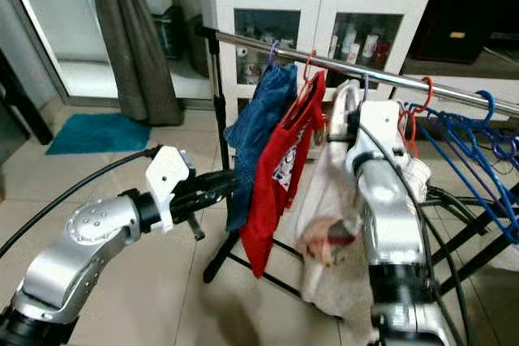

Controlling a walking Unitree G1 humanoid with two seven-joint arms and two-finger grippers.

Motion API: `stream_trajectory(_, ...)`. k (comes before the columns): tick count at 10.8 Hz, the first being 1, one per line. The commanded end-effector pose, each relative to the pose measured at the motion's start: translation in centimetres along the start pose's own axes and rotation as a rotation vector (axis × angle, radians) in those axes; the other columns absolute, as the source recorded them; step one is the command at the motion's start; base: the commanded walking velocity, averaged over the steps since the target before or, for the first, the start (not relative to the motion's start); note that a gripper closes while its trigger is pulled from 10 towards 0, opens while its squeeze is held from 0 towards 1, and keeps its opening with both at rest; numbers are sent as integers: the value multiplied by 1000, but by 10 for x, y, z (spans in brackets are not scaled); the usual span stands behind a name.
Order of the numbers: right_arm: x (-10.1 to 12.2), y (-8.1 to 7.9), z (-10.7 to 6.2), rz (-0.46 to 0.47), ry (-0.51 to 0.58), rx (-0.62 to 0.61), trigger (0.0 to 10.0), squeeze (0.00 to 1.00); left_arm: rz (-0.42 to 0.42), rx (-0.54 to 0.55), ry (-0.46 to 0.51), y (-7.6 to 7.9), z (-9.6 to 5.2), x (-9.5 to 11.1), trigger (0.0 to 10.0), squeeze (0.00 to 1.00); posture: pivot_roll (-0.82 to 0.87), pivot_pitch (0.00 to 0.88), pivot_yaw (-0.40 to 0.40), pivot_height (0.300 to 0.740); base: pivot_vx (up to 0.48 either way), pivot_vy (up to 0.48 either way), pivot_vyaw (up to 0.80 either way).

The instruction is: Hang hanger

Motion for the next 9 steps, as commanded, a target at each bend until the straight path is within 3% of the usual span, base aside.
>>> stream_trajectory(1,11,5,10,-12,29,-30,10000,0,3,-11,-10,-1,2,1,10000,0,59,0,9,740,0,0,0)
stream_trajectory(6,13,1,49,32,-83,-65,10000,0,-11,-45,-6,1,2,6,10000,0,79,0,7,740,0,0,0)
stream_trajectory(9,-6,-4,55,70,-203,-69,10000,0,-12,-48,-29,2,-2,4,10000,0,93,0,-4,740,0,0,0)
Point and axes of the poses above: a point about 5 cm out from each wrist's last joint towards the gripper, its own z axis pointing out of the wrist towards the gripper, its own x axis along the axis of the wrist's last joint, y = z × x, the point moved 2 cm from there along z, pointing out of the wrist towards the gripper, and after that the axes turned 1 degree about z, right-handed, at the moved point
